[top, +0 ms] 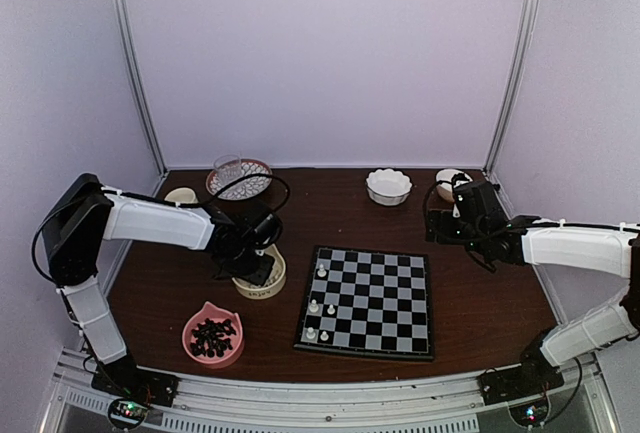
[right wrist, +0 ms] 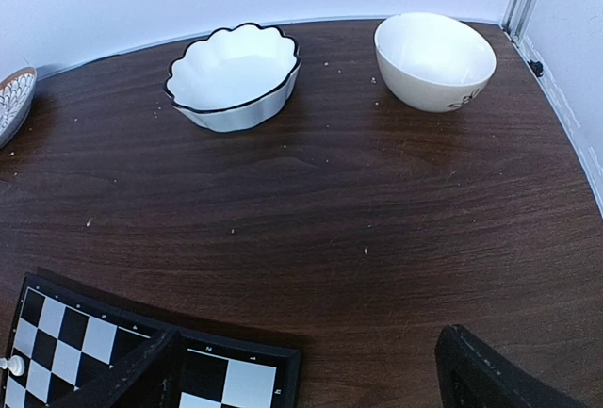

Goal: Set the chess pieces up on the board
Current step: Pick up the knight from the storage box.

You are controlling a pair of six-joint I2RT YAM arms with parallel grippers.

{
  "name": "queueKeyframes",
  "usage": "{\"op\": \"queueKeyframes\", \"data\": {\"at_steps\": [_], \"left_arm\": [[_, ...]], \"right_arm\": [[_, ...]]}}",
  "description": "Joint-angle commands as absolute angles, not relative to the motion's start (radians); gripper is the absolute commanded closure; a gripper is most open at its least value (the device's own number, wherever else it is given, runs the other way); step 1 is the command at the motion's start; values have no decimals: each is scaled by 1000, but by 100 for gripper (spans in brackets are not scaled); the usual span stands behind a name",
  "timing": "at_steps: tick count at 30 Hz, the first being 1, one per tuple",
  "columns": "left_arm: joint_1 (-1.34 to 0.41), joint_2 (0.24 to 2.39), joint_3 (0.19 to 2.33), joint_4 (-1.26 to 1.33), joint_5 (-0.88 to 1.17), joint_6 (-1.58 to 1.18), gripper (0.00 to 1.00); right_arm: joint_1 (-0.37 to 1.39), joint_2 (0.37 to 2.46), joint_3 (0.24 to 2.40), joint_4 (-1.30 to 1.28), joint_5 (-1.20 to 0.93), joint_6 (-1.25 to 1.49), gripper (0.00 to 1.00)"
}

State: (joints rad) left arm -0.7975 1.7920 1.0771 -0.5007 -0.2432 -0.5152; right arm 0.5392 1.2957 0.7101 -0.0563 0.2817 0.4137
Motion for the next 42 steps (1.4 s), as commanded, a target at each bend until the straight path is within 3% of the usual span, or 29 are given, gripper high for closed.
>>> {"op": "queueKeyframes", "data": {"at_steps": [1, 11, 20, 26, 31, 36, 42], "left_arm": [[-793, 1782, 1094, -505, -254, -511, 83], [-793, 1670, 1011, -405, -234, -473, 98], [-796, 1477, 866, -236, -100, -406, 99], [-796, 1366, 753, -18, 172, -348, 98], [-800, 1354, 719, 97, 341, -335, 98], [-815, 1379, 730, 144, 478, -326, 98], [-875, 1405, 757, 158, 554, -285, 97]], "right_arm": [[546, 1272, 726, -61, 303, 406, 5], [546, 1265, 722, -53, 307, 403, 5], [547, 1279, 733, -46, 239, 394, 5], [588, 1244, 706, 59, 88, 329, 5], [627, 1248, 700, 102, 56, 293, 5], [685, 1281, 703, 207, -209, 245, 6], [760, 1353, 742, 204, -246, 186, 10]]}}
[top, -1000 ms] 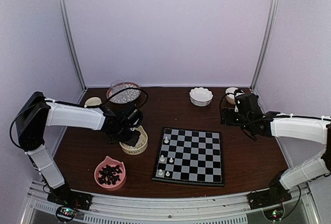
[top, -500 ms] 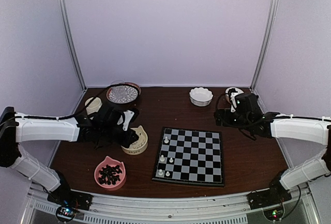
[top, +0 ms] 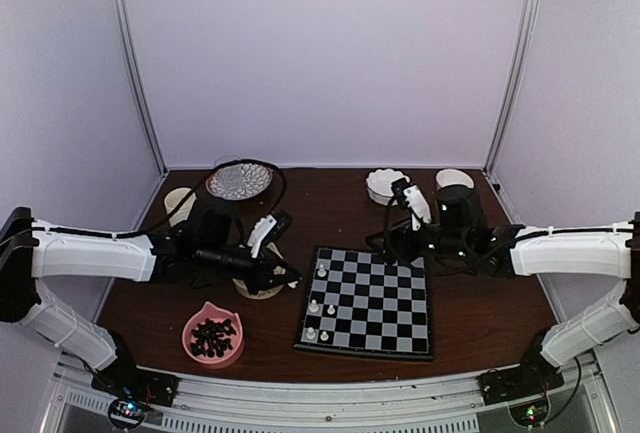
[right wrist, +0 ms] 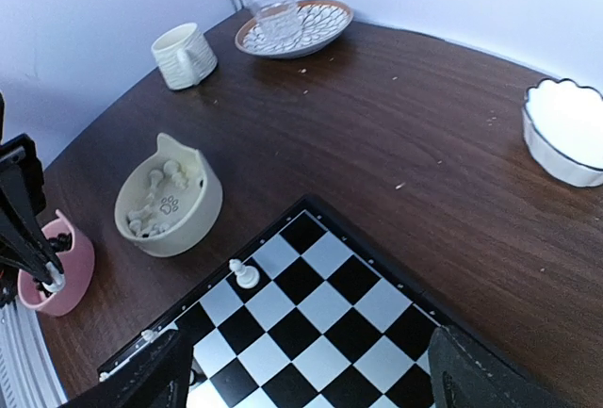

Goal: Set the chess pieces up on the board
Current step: Pass from the left arm to the right

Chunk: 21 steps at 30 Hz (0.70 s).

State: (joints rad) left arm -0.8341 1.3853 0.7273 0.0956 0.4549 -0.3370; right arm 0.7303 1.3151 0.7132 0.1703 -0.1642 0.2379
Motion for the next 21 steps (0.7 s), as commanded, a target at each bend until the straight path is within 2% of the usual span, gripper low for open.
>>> {"op": "queueKeyframes", "data": {"at_steps": [1, 11, 15, 21], "left_arm": [[-892, 1413, 766, 154, 545, -272, 97], [-1018, 1540, 973, 14, 344, -216, 100], [-1017, 1561, 974, 91, 261, -256, 100], [-1015, 1672, 1043, 175, 225, -228, 100]], "right_arm": [[764, 1360, 742, 208, -246, 183, 10], [782, 1355, 734, 238, -330, 177, 9], [782, 1354, 725, 245, -262, 194, 8], [782, 1339, 623, 414, -203, 159, 4]]}}
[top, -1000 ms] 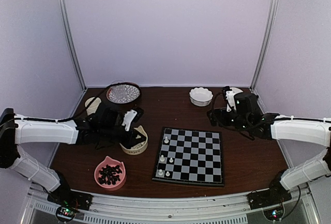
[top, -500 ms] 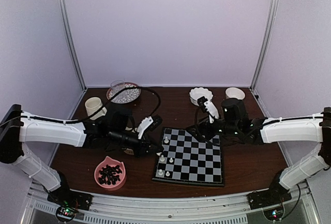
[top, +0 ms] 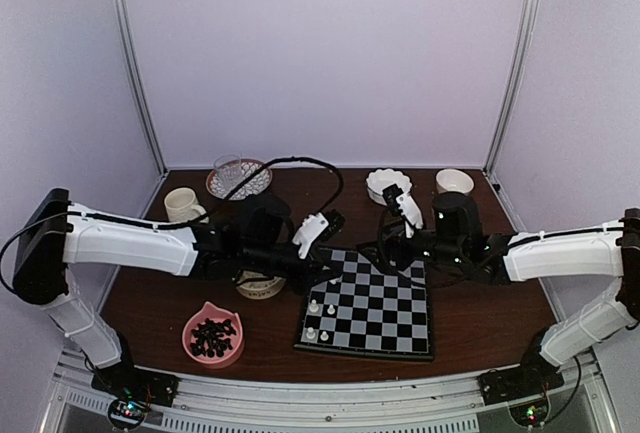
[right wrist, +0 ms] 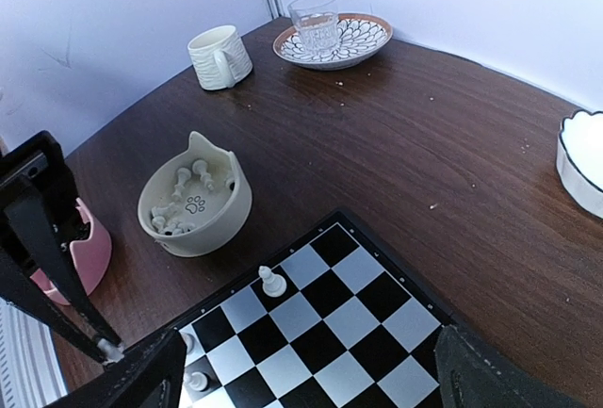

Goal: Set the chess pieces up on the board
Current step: Pass from the left arm to the right

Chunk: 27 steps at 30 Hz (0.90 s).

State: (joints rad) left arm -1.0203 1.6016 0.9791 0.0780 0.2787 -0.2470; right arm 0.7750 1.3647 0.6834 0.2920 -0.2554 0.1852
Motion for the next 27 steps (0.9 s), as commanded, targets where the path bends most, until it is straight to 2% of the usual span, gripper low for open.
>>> {"op": "queueKeyframes", "data": {"at_steps": [1, 8, 14, 20, 27], "left_arm": [[-1012, 1692, 1048, 199, 225, -230, 100], [-991, 1807, 1059, 384, 253, -253, 99], [-973, 1882, 1104, 414, 314, -306, 98], [-970, 1874, 1056, 440, 304, -345, 98], [-970, 1852, 1008, 499, 298, -388, 97]], "right_arm": [[782, 1337, 624, 400, -203, 147, 4], [782, 1362, 640, 366, -272, 100, 10], [782, 1406, 662, 355, -318, 79, 14], [788, 1421, 664, 369, -346, 78, 14], [891, 1422, 694, 292, -214, -34, 13]]}}
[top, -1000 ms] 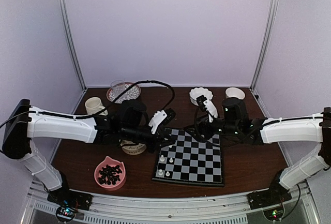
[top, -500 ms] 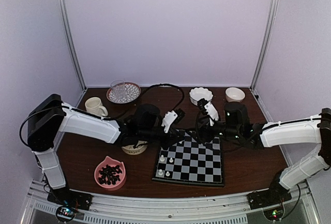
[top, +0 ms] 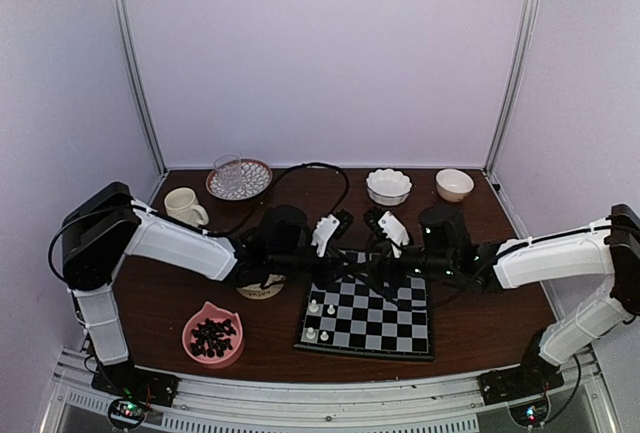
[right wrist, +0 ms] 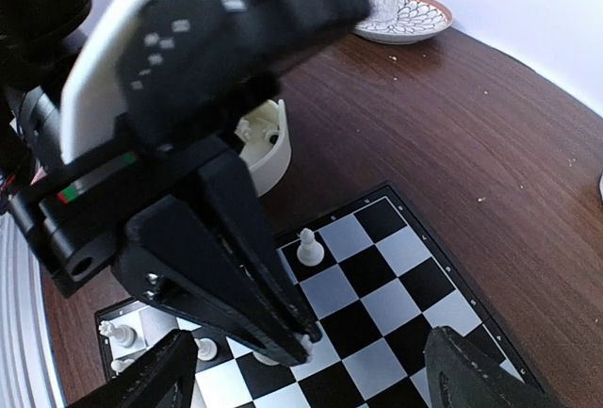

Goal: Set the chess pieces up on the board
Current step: Pass from the left arm to the right

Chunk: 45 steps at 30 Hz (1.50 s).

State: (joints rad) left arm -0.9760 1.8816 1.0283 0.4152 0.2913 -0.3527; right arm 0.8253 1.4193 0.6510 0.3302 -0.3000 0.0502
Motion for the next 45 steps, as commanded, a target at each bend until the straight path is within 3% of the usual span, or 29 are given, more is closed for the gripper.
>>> {"op": "queueKeyframes", "data": {"at_steps": [1, 22, 37, 45], "left_arm": [[-970, 1847, 1005, 500, 298, -391, 97], [-956, 1799, 952, 533, 300, -536, 98], [-957, 1802, 927, 623, 355, -629, 97], [-957, 1796, 925, 610, 346, -625, 93]], "right_arm": [[905, 1430, 701, 285, -190, -43, 13], [991, 1467, 740, 232, 45, -108, 15], [1005, 1529, 796, 209, 84, -73, 36], [1005, 1502, 775, 221, 107, -87, 55]]}}
